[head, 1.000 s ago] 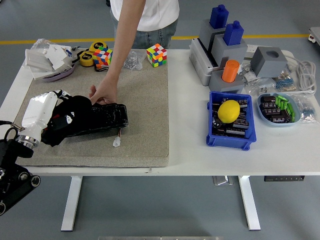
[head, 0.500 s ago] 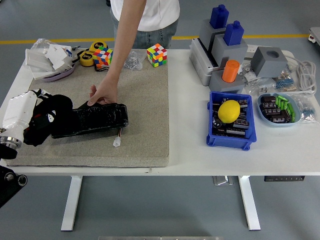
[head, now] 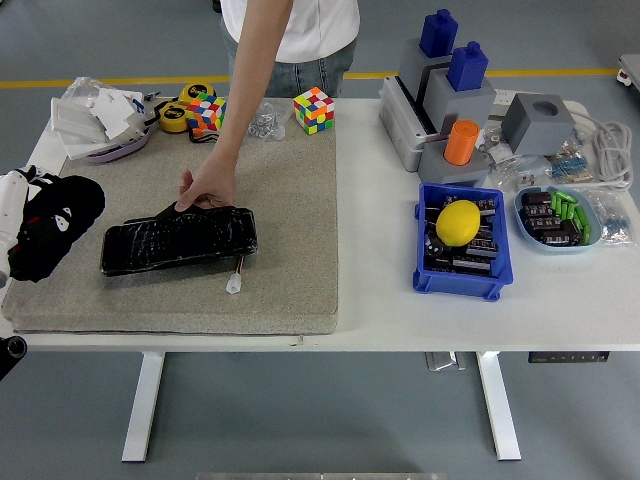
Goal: Pick the rag up,wipe the panel,place it on the desk
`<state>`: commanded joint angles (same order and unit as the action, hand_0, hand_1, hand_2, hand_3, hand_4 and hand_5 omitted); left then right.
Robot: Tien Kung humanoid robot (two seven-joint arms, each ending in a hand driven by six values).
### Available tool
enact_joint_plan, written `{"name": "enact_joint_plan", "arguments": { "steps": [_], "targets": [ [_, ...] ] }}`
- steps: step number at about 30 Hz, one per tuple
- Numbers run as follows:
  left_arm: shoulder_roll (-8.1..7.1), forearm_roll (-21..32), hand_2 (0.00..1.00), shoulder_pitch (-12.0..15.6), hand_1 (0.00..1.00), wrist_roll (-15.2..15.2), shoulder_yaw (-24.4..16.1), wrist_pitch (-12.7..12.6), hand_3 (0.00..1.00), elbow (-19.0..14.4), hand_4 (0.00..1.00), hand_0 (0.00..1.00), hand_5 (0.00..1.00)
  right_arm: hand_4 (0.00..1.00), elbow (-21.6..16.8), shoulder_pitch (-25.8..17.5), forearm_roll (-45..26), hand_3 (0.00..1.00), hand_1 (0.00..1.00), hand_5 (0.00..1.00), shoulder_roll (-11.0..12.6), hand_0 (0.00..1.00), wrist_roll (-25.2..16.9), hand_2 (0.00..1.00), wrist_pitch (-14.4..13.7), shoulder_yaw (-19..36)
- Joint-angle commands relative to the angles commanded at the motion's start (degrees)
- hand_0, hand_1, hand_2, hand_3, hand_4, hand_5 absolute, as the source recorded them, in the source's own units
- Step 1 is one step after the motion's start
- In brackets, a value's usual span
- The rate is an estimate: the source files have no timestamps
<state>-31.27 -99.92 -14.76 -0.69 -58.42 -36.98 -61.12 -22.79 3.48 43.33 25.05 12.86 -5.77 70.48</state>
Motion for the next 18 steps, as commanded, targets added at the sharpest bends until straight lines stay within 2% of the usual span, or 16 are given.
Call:
{"name": "enact_joint_plan", "arguments": {
  "steps": [7, 8, 13, 14, 18],
  "targets": [
    [0.98, 2.6, 0.496, -0.03, 0.098, 2.92, -0.12, 0.0, 0.561, 3.86, 0.515, 0.181, 0.002, 0.966, -0.07, -0.05, 0.0, 0.594, 0.646, 0.585, -0.04, 0.756, 0.08, 0.697, -0.05, -0.15],
    [1.09, 3.13, 0.495, -0.2, 0.127, 3.58, 0.13, 0.0, 0.56, 4.6, 0.515, 0.183, 0.002, 0.966, -0.1, -0.06, -0.04, 0.594, 0.646, 0.586, -0.03, 0.756, 0.1, 0.696, -0.05, -0.19],
    [1.43, 4.24, 0.495, -0.36, 0.127, 4.42, 0.28, 0.0, 0.56, 6.44, 0.515, 0.183, 0.002, 0.966, -0.18, 0.03, 0.05, 0.594, 0.646, 0.586, -0.01, 0.756, 0.13, 0.696, -0.1, -0.26],
    [1.52, 4.6, 0.499, -0.29, 0.27, 4.46, 0.14, 0.0, 0.56, 6.7, 0.519, 0.216, 0.002, 0.966, -0.21, 0.03, 0.09, 0.593, 0.644, 0.586, -0.01, 0.756, 0.13, 0.696, -0.11, -0.22],
    [1.44, 5.52, 0.499, -0.46, 0.27, 4.55, 0.9, 0.0, 0.56, 7.72, 0.519, 0.216, 0.002, 0.966, -0.18, -0.07, 0.13, 0.593, 0.644, 0.586, -0.07, 0.756, 0.15, 0.696, -0.1, -0.1]
  ]
}}
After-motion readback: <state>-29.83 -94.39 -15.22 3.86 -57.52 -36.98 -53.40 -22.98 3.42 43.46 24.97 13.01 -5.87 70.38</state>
